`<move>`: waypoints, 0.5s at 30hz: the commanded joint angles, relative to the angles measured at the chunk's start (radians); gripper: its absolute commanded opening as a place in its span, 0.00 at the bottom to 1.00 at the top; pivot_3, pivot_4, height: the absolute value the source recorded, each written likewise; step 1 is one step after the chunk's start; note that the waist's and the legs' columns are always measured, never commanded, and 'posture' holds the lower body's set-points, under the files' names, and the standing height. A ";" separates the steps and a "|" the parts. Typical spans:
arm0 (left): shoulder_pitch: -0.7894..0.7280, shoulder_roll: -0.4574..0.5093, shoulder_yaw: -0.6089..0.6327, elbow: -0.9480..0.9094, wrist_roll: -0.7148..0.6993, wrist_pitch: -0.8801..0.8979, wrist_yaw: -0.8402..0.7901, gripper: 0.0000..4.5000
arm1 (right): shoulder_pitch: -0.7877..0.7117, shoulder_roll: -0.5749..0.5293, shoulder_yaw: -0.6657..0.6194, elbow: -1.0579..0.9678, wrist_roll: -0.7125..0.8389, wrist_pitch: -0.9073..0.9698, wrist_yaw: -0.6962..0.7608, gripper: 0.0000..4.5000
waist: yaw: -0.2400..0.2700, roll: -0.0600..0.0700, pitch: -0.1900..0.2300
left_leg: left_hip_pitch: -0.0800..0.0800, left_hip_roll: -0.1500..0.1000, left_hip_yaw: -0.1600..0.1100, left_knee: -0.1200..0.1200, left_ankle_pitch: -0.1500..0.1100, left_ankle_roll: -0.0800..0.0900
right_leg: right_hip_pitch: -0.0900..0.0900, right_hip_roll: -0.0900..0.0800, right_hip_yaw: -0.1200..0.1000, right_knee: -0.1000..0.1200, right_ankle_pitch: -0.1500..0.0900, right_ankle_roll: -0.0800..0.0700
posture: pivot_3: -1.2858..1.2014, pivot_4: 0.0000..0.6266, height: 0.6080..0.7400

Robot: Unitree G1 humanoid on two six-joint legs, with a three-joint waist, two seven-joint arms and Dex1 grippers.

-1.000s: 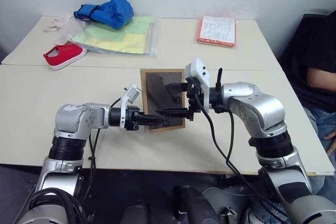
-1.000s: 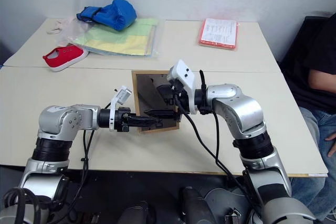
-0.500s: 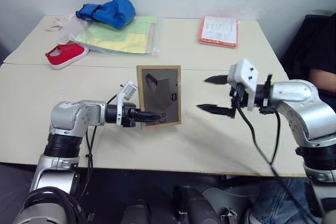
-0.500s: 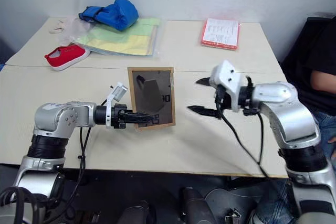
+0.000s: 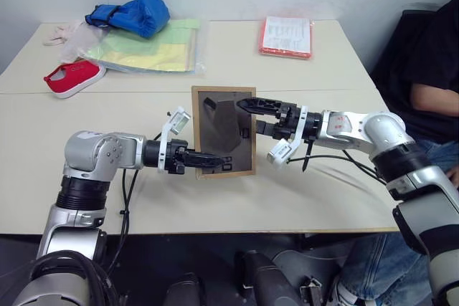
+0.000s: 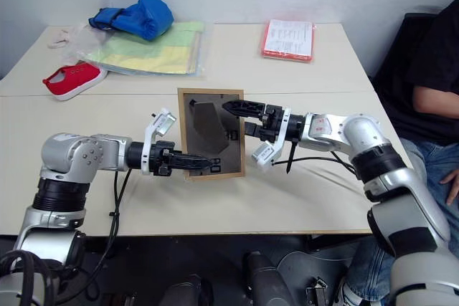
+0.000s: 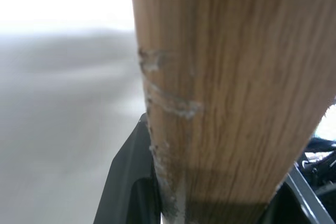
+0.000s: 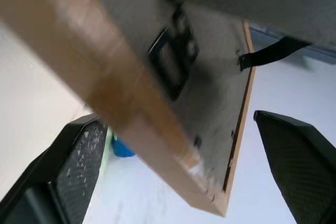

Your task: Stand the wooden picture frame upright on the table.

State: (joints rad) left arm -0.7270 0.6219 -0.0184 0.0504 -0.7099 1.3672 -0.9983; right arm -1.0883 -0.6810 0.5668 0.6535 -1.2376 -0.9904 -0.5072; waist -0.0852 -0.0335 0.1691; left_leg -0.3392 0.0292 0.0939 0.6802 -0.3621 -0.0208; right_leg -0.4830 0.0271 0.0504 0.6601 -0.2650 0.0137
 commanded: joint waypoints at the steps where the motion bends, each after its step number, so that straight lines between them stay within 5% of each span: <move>1: -0.022 0.026 0.026 -0.039 -0.056 0.024 -0.026 0.28 | -0.062 0.007 0.069 0.055 -0.083 0.019 -0.171 0.72 | -0.002 0.000 0.000 | 0.001 0.000 0.001 0.000 0.000 0.000 | 0.000 0.000 0.001 0.000 0.000 0.000 | 0.52 0.24 1.00; 6: -0.027 0.044 0.051 -0.035 -0.074 0.026 -0.022 0.28 | -0.109 0.008 0.136 0.088 -0.130 0.037 -0.304 0.38 | -0.002 0.000 0.000 | 0.001 0.000 0.001 -0.001 0.000 0.000 | 0.000 0.001 0.002 0.000 0.000 0.000 | 0.52 0.24 1.00; 10: -0.017 0.051 0.064 -0.051 -0.081 0.030 -0.001 0.28 | -0.141 0.011 0.160 0.090 -0.130 0.033 -0.340 0.34 | -0.003 0.000 0.000 | 0.001 0.000 0.002 -0.001 0.000 0.000 | 0.000 0.001 0.003 0.000 0.000 0.000 | 0.52 0.24 1.00; 15: 0.013 0.096 0.155 -0.100 -0.096 0.020 0.044 0.63 | -0.157 0.015 0.165 0.111 -0.098 0.013 -0.326 0.27 | -0.004 0.000 0.000 | 0.002 0.000 0.002 -0.001 0.000 0.000 | 0.000 0.001 0.003 0.000 0.000 0.000 | 0.52 0.24 1.00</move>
State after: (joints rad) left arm -0.7139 0.6837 0.0567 0.0029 -0.7865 1.4115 -0.9667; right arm -1.2141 -0.6689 0.7430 0.7715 -1.3781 -0.9634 -0.8274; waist -0.0896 -0.0338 0.1690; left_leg -0.3375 0.0291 0.0956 0.6788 -0.3622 -0.0207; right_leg -0.4828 0.0285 0.0532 0.6602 -0.2650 0.0138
